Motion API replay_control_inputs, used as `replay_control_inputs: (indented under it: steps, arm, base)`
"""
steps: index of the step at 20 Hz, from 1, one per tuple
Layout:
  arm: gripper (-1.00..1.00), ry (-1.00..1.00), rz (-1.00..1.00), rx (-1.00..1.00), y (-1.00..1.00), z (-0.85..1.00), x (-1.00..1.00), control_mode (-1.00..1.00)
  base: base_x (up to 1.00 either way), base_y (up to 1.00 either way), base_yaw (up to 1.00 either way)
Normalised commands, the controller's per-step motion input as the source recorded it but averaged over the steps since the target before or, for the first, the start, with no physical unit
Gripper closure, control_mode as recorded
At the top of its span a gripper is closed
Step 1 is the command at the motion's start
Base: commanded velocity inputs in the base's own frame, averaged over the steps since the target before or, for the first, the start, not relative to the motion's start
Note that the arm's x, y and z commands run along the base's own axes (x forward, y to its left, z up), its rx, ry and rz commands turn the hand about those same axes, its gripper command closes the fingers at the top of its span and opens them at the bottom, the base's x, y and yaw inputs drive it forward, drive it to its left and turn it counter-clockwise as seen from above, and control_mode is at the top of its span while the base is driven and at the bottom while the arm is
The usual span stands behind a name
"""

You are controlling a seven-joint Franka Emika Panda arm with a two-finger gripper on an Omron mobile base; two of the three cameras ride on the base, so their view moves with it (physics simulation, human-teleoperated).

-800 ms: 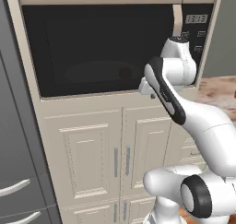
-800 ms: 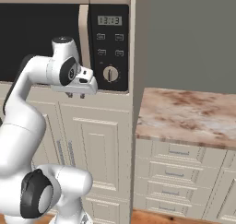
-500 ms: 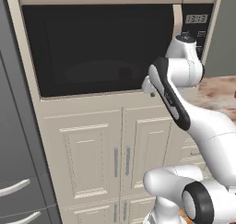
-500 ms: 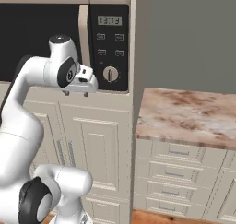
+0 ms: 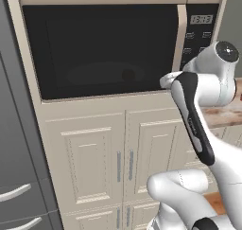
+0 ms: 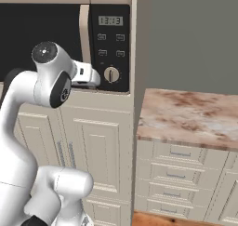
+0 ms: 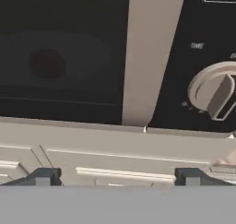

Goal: Open the microwave door.

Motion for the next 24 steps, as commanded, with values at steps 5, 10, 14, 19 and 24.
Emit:
replay_control_inputs:
  steps: [5,10,14,19,24]
  arm:
    - [-1.0,-0.26,-0.02,0.0,-0.05,0.89,0.0,-1.0]
    - [-1.0,-0.14,-0.11,0.0,-0.05,0.74,0.03,-1.0]
    - [-1.0,-0.12,-0.14,0.0,-0.28,0.44,0.03,-1.0]
    - [-1.0,-0.11,-0.04,0.05,-0.11,0.27,0.15,-1.0]
    - [-1.0,-0.01,0.02,0.11,0.0,0.19,0.13,-1.0]
  base:
    - [0.0,0.0,0.0]
    - [0.0,0.0,0.0]
    - [0.0,0.0,0.0]
    - [0.0,0.0,0.0]
    - [0.0,0.0,0.0]
